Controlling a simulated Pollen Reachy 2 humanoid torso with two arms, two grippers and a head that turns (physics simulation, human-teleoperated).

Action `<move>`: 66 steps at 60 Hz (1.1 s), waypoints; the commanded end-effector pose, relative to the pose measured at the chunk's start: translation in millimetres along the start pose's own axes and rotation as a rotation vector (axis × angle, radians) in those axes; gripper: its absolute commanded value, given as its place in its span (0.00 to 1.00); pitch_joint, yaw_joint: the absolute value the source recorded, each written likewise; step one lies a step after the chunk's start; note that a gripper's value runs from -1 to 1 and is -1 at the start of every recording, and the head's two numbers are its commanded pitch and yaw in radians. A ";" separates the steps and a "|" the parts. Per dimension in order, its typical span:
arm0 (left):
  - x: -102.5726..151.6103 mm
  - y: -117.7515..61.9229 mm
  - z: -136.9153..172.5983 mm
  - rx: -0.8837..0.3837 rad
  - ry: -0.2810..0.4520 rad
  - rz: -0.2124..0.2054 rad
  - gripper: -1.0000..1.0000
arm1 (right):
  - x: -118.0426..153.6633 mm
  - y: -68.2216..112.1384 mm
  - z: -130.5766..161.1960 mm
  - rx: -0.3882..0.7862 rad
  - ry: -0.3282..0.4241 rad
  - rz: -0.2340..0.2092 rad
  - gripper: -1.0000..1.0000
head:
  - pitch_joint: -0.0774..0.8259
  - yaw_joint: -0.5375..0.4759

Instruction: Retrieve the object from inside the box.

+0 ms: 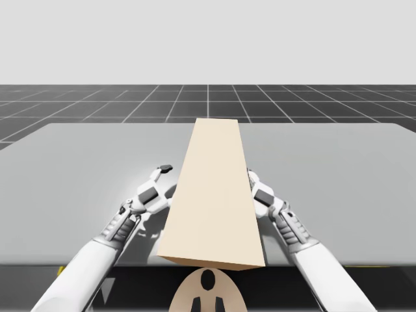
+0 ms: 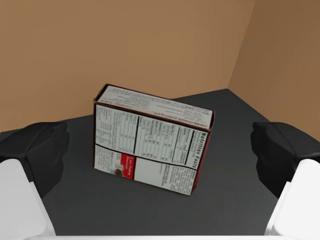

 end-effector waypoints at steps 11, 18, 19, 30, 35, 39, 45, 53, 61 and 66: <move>-3.8 -11.4 -3.5 -0.046 0.017 -0.031 0.00 | -26.9 -7.2 -46.9 0.119 -0.054 0.020 0.00 | 0.09 0.49; -4.1 -11.0 -3.3 -0.046 0.019 -0.035 0.00 | -32.9 -6.0 -67.7 0.186 -0.050 0.012 0.00 | 0.09 0.49; -4.2 -11.0 -3.2 -0.047 0.019 -0.037 0.00 | -34.6 -5.8 -71.4 0.184 -0.047 0.011 0.00 | 0.09 0.49; -4.9 -10.5 -2.9 -0.048 0.025 -0.046 0.00 | -47.0 -1.7 -87.4 0.210 0.006 0.003 0.00 | 0.10 0.50; -5.0 -10.1 -2.5 -0.050 0.026 -0.046 0.00 | -48.7 2.7 -82.8 0.197 0.004 -0.022 0.56 | 0.10 0.50; -5.3 -10.0 -2.3 -0.051 0.028 -0.048 0.00 | -47.3 4.3 -72.9 0.207 0.009 -0.021 1.00 | 0.10 0.50; -5.7 -9.8 -2.0 -0.052 0.028 -0.049 0.00 | -46.1 5.5 -54.0 0.212 0.016 -0.010 1.00 | 0.10 0.50; -6.2 -8.7 -2.0 -0.044 0.030 -0.048 0.00 | -44.5 3.9 -16.3 0.199 0.021 0.020 1.00 | 0.10 0.50; -6.6 -7.8 -2.1 -0.041 0.030 -0.048 0.00 | -41.5 1.6 19.8 0.172 0.021 0.052 1.00 | 0.10 0.50; -6.9 -6.9 -2.3 -0.035 0.032 -0.049 0.00 | -40.1 -1.1 44.0 0.145 0.023 0.070 1.00 | 0.10 0.50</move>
